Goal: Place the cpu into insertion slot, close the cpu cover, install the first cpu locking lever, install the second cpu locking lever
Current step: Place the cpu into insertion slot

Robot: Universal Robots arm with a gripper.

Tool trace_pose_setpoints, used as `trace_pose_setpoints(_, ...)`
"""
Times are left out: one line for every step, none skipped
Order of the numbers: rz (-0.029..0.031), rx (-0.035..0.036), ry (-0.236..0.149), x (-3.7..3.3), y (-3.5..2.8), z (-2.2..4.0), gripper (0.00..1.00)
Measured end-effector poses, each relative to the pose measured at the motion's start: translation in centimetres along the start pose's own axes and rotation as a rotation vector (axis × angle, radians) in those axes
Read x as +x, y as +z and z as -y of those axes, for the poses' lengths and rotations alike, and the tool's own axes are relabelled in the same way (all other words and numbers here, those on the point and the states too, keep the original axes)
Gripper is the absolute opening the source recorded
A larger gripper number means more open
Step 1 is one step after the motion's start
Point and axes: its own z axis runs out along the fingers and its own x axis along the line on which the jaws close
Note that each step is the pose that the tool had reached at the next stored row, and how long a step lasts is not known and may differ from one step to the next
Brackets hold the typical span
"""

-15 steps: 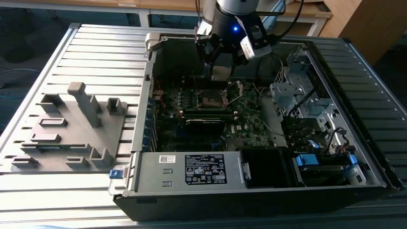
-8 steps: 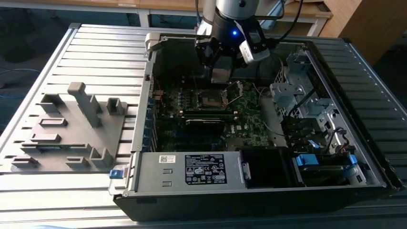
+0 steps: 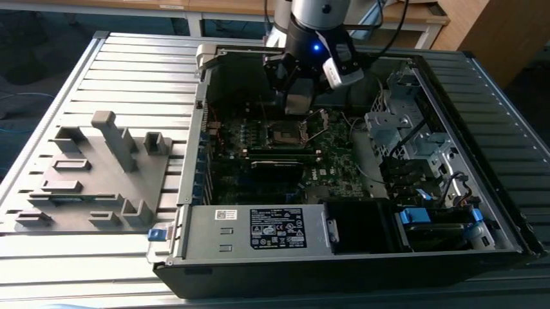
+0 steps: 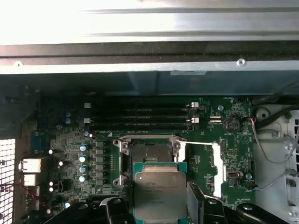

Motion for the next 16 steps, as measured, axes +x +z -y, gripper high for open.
trace_pose_setpoints(0.0,0.0,0.0,0.0,0.16,0.01,0.54)
trace_pose_setpoints(0.0,0.0001,0.0,-0.01,0.32,0.03,0.54)
trace_pose_setpoints(0.0,0.0,0.0,-0.01,0.5,0.04,0.54)
trace_pose_setpoints(0.0,0.0001,0.0,-0.02,0.69,0.06,0.54)
trace_pose_setpoints(0.0,0.0,0.0,-0.02,0.87,0.08,0.54)
trace_pose_setpoints(0.0,0.0,0.0,-0.02,1.05,0.1,0.54)
trace_pose_setpoints(0.0,0.0001,0.0,-0.03,1.23,0.12,0.54)
trace_pose_setpoints(0.0,0.0001,0.0,-0.03,1.41,0.14,0.54)
trace_pose_setpoints(0.0,0.0,0.0,-0.03,1.58,0.15,0.54)
trace_pose_setpoints(0.0,0.0001,0.0,-0.03,1.72,0.17,0.54)
trace_pose_setpoints(0.0,0.0,0.0,-0.04,1.81,0.17,0.54)
trace_pose_setpoints(-0.0001,0.0001,0.0,-0.04,1.83,0.18,0.54)
trace_pose_setpoints(-0.0001,0.0004,0.0,-0.04,1.82,0.18,0.54)
trace_pose_setpoints(-0.0001,0.0004,0.0,-0.04,1.82,0.18,0.54)
trace_pose_setpoints(-0.0001,0.0004,0.0,-0.04,1.83,0.18,0.54)
trace_pose_setpoints(-0.0001,0.0003,0.0,-0.04,1.83,0.17,0.54)
